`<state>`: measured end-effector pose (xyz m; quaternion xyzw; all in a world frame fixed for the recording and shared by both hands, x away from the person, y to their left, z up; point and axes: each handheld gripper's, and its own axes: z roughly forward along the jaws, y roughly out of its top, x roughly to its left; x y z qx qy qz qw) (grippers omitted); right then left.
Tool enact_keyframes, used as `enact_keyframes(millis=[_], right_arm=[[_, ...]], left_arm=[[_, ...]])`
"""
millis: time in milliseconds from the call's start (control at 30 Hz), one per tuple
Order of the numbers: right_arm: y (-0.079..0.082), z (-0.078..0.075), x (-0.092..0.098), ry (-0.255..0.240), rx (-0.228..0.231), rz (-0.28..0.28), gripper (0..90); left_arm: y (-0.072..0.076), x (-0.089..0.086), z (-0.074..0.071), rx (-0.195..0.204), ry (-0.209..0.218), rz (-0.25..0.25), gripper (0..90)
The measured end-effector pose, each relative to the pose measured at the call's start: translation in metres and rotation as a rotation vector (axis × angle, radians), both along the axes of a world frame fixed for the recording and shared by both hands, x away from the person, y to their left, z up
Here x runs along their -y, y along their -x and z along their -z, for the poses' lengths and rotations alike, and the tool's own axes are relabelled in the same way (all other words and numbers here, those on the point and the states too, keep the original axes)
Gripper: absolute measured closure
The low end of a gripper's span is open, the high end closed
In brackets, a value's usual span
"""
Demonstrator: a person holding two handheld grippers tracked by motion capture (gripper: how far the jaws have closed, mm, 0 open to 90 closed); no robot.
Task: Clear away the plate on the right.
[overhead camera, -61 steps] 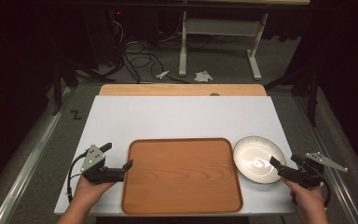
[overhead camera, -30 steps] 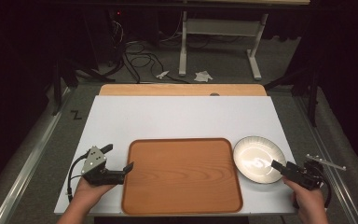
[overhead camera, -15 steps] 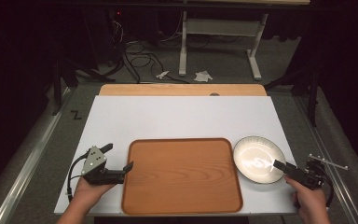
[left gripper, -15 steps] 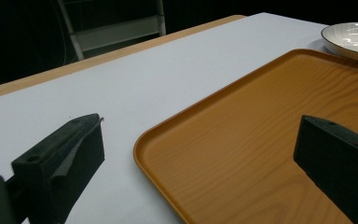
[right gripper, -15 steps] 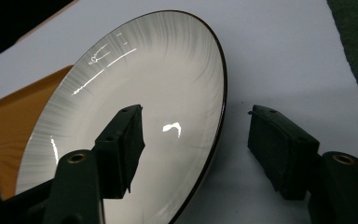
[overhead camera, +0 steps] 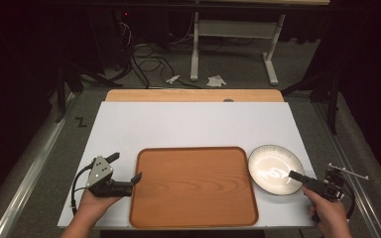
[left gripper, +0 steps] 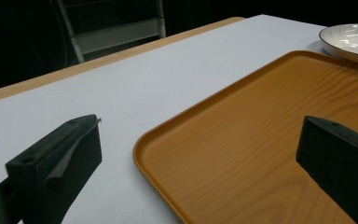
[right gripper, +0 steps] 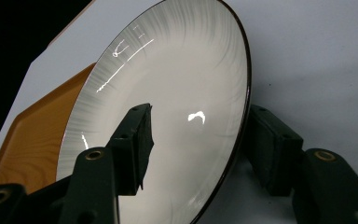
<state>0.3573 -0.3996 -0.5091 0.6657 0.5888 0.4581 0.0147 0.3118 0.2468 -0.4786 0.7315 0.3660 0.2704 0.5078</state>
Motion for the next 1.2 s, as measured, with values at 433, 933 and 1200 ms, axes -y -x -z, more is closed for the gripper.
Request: enact_keyframes(millis=[433,933,1200], right_arm=[[0.0,0.0,0.0,-0.033,-0.024,0.021,45.7],[-0.004,0.003,0.01,-0.05,-0.055,0.013,63.9],[-0.007,0.004,0.013,-0.046,-0.087,0.028,76.3]], left_arm=[[-0.002,0.0,0.001,-0.034,0.003,0.026,0.7],[0.0,0.0,0.001,-0.022,0.007,0.029,1.5],[-0.001,0.001,0.002,-0.02,-0.007,0.031,2.2]])
